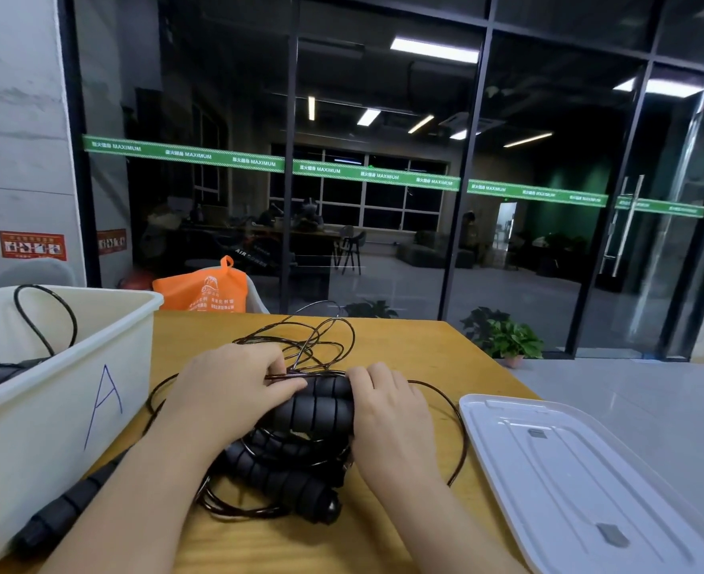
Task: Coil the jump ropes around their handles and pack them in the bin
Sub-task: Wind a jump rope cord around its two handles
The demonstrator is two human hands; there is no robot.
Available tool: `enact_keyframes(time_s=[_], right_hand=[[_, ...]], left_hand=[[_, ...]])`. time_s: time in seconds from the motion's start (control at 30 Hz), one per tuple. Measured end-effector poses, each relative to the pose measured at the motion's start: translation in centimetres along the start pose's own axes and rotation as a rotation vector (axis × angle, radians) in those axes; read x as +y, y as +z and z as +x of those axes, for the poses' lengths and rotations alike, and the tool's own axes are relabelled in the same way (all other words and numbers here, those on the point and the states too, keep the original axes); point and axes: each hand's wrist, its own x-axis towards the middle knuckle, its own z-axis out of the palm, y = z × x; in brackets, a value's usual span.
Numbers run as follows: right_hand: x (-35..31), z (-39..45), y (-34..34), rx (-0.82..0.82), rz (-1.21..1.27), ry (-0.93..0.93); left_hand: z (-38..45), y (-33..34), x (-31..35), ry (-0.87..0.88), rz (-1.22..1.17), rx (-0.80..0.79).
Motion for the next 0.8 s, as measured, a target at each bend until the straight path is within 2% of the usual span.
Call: enact_keyframes(time_s=[0.07,0.17,0.3,0.43,0.6,0.67,0.73,0.8], right_hand=[[0.6,0.0,0.1,0.006,0.012,0.044],[1.0,0.1,0.1,-0.034,0.024,0.09],[0.8,0.5,-0.7,-0.118,0.003,0.106],[-0.2,0.4,-0.1,-0.117,-0.06,0.155],[0.0,0.0,1.2,-0.161,-0.115,0.153],[0.3,0.1,1.2,-0.21,-0.073,0.158],[1.1,0.3,1.3,-0.341,0.001,0.167],[2.1,0.5,0.8,-0.31,0.078,0.209]], left_hand=[[0.1,-0.2,-0.1,-0.047,-0.015,-0.055],[0.1,-0.1,0.3,-0.014,-0.073,-0.047],[0.1,0.5,1.8,0.079,-0.05,0.084],[-0.1,0.7,2.4,0.164,-0.046,0.164],[-1.2,1.6,5.7,0.119,-0.195,0.065],[-1.9,1.8,7.8,0.135,-0.229,-0.004],[-2.5,1.8,9.3,0.166,-0.235,-0.066],[-2.5,1.6,9.3,0.177,-0.257,-0.09]])
